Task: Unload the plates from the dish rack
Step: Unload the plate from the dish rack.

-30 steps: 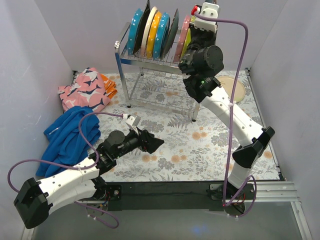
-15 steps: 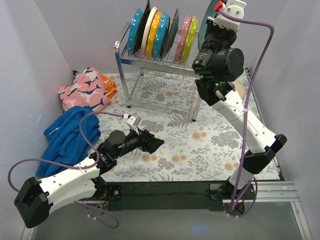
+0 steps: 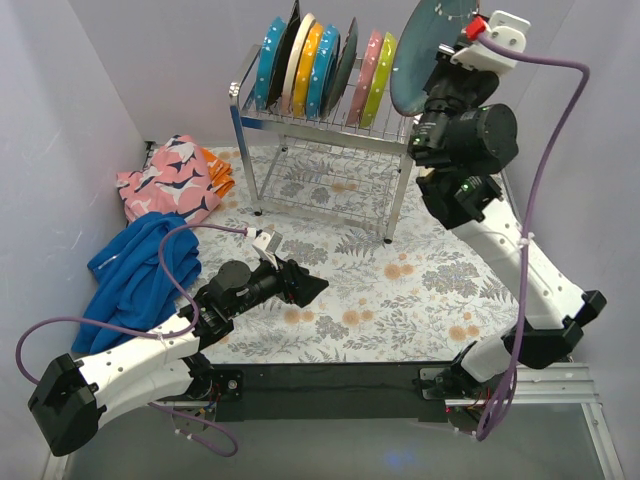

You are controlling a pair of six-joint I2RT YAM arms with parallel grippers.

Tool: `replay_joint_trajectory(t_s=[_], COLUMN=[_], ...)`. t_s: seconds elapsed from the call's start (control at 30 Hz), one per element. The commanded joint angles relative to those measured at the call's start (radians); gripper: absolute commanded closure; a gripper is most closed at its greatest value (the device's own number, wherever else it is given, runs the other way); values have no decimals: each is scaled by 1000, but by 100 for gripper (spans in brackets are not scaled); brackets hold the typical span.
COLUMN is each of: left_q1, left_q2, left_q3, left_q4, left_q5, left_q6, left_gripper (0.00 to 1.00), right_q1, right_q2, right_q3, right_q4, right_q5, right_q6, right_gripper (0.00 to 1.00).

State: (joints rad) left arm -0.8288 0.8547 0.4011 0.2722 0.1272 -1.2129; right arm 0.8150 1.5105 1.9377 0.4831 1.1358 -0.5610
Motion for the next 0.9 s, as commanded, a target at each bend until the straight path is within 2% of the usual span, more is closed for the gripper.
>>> replay_joint_trajectory(t_s=[0.0, 0.2, 0.3, 0.47, 0.6, 0.73, 0.87], left_q1=[-6, -6, -6, -6, -6, -4, -6], left_q2=[-9, -8, -9, -37, -88, -134, -183], left_q3=[-1, 1, 11, 64, 119, 163, 246], left_q4=[22, 25, 19, -10, -76, -132, -266], left_q5=[6, 0, -3, 49, 32, 38, 22], left_q6=[0, -4, -13, -68, -109, -138, -135], left_gripper=[24, 24, 24, 24, 24, 25, 25], right_q1=[7, 7, 9, 9, 9, 9, 9], right_q2=[-133, -174, -216, -291, -372, -443, -481], right_q3=[-11, -35, -60, -123, -215, -299, -400], right_q4=[77, 52, 3, -149, -215, -288, -321], right_q5=[-122, -116, -136, -212, -284, -413, -499], right_q6=[200, 234, 315, 502, 656, 803, 914], right_gripper=[99, 99, 99, 99, 99, 99, 99])
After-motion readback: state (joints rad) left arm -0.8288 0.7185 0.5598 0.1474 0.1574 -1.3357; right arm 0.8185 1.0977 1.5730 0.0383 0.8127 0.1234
